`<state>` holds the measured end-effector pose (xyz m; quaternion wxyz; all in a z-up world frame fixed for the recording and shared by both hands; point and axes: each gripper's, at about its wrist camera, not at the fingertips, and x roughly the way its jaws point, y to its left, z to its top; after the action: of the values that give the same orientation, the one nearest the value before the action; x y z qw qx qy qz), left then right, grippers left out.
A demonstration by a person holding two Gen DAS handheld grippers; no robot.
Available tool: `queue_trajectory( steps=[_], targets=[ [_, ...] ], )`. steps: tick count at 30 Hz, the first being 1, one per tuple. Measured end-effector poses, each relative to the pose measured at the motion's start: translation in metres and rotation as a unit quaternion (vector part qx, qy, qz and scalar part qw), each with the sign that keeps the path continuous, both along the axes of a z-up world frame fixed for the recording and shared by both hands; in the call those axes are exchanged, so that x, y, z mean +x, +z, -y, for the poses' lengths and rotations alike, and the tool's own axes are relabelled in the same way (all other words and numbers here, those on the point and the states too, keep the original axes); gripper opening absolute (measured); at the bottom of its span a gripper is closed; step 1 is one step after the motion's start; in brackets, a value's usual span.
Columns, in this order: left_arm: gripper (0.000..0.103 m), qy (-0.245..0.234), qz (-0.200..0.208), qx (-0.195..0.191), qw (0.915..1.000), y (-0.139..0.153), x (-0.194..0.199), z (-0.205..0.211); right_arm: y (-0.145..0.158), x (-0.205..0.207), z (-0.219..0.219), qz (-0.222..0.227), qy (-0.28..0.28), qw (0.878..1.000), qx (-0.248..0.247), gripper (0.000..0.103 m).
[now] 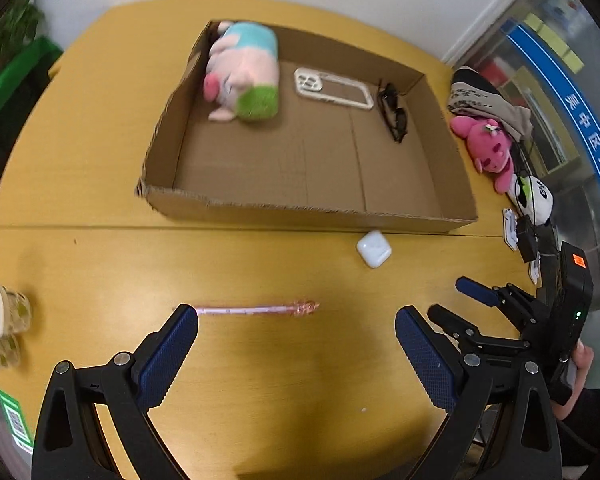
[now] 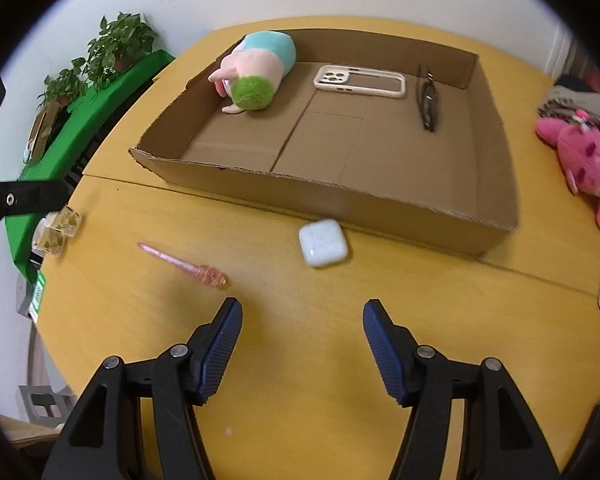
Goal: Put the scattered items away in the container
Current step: 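Move the right tool to the white earbud case and close on it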
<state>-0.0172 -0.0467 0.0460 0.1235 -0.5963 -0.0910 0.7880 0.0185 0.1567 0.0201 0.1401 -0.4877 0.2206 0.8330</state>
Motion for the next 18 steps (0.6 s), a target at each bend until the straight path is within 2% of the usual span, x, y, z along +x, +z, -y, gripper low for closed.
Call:
queue_trajectory(
  steps=[5, 10, 12, 15, 17, 18],
  targets=[
    [0.101, 0.012, 0.029, 0.033, 0.999, -0.031, -0.012, 0.001, -0.031, -0.029, -0.002, -0.004, 0.006, 0.999, 0.034, 0.062],
    [0.101, -0.025, 0.043, 0.063, 0.9968, -0.058, -0.032, -0.013, -0.057, -0.053, -0.012, 0.004, 0.011, 0.999, 0.034, 0.062],
    [0.101, -0.046, 0.054, 0.089, 0.9935, -0.07, -0.04, -0.021, -0.064, -0.061, -0.015, 0.006, 0.022, 0.999, 0.034, 0.062],
    [0.1, -0.072, 0.064, 0.107, 0.9896, -0.08, -0.048, -0.03, -0.073, -0.068, -0.016, 0.012, 0.044, 0.998, 0.04, 0.062],
    [0.1, -0.09, 0.066, 0.118, 0.9867, -0.085, -0.054, -0.036, -0.078, -0.07, -0.019, 0.014, 0.051, 0.998, 0.043, 0.059],
    [0.1, -0.102, 0.067, 0.126, 0.9845, -0.088, -0.057, -0.04, -0.082, -0.071, -0.021, 0.016, 0.056, 0.998, 0.038, 0.052]
  ],
)
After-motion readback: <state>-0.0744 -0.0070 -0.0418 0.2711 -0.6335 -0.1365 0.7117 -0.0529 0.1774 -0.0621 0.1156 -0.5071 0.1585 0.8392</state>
